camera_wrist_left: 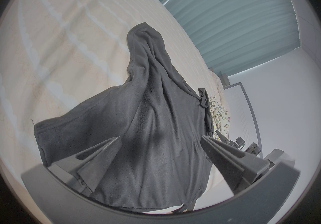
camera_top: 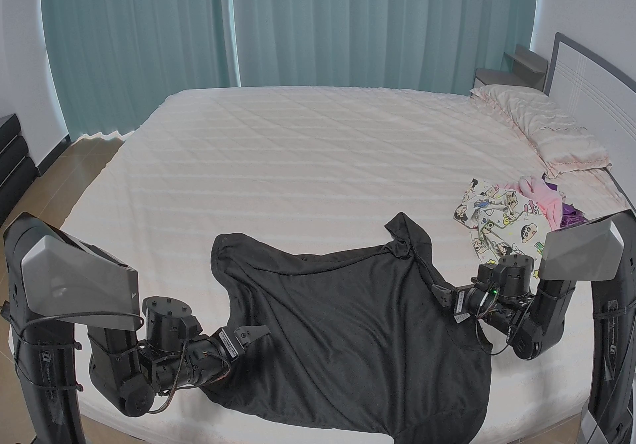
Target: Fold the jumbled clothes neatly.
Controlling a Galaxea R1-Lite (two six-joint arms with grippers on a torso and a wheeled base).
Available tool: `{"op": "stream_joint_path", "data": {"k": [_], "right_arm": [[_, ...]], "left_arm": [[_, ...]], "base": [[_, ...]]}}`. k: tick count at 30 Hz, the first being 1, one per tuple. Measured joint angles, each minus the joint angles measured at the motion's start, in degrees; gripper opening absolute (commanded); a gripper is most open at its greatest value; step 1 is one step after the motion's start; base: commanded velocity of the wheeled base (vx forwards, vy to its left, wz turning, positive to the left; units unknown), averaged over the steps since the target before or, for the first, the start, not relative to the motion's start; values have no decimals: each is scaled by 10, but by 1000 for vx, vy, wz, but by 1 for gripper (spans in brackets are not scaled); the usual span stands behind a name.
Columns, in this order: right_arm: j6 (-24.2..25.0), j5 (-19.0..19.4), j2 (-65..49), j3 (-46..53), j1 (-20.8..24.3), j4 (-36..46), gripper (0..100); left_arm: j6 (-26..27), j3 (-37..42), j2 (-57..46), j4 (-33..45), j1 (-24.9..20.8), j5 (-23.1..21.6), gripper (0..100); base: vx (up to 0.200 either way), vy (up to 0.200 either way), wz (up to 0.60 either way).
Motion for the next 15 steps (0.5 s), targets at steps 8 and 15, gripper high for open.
{"op": "stream_joint_path", "data": {"k": [8, 15], "right_arm": [[-32, -7, 24, -56, 21, 46, 0], [-39, -27, 37, -125, 12, 102, 0]], "left_arm": [[13, -3, 14, -15, -2, 13, 100], [20, -2, 24, -23, -2, 14, 100]], "base": [[0, 0, 0], [0, 0, 0]]}}
